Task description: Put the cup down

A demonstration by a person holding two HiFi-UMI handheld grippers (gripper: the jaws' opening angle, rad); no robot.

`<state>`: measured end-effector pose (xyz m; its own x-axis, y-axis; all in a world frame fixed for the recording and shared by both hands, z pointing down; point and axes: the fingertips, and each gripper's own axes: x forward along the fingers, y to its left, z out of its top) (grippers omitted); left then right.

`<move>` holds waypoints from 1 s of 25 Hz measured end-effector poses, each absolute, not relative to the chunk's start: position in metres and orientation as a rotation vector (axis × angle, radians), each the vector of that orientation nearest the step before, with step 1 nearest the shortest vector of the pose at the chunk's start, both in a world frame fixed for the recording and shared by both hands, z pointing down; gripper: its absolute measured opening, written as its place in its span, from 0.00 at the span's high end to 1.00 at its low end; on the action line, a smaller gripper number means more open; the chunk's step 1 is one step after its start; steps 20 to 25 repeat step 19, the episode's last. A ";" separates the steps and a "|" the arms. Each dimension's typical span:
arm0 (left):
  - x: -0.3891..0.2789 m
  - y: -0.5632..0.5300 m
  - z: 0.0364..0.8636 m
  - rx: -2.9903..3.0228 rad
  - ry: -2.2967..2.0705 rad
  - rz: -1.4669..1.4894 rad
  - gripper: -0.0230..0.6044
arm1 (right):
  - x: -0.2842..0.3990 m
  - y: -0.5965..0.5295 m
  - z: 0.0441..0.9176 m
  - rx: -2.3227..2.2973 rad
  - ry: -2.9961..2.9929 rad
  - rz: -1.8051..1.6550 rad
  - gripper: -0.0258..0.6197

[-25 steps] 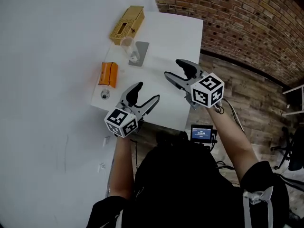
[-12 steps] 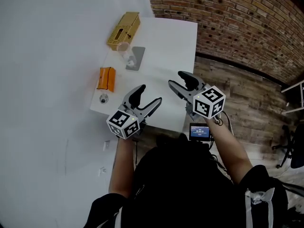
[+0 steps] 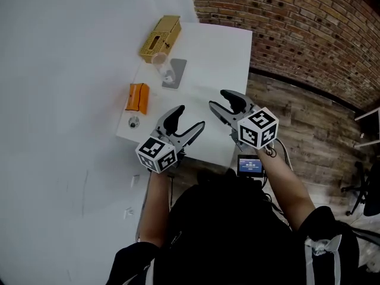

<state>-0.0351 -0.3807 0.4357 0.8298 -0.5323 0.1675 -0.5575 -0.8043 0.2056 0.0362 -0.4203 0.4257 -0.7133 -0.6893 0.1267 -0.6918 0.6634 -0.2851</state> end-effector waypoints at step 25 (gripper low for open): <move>-0.048 -0.380 0.431 2.751 -0.889 0.126 0.44 | 0.030 -0.417 0.428 1.177 -2.814 0.493 0.61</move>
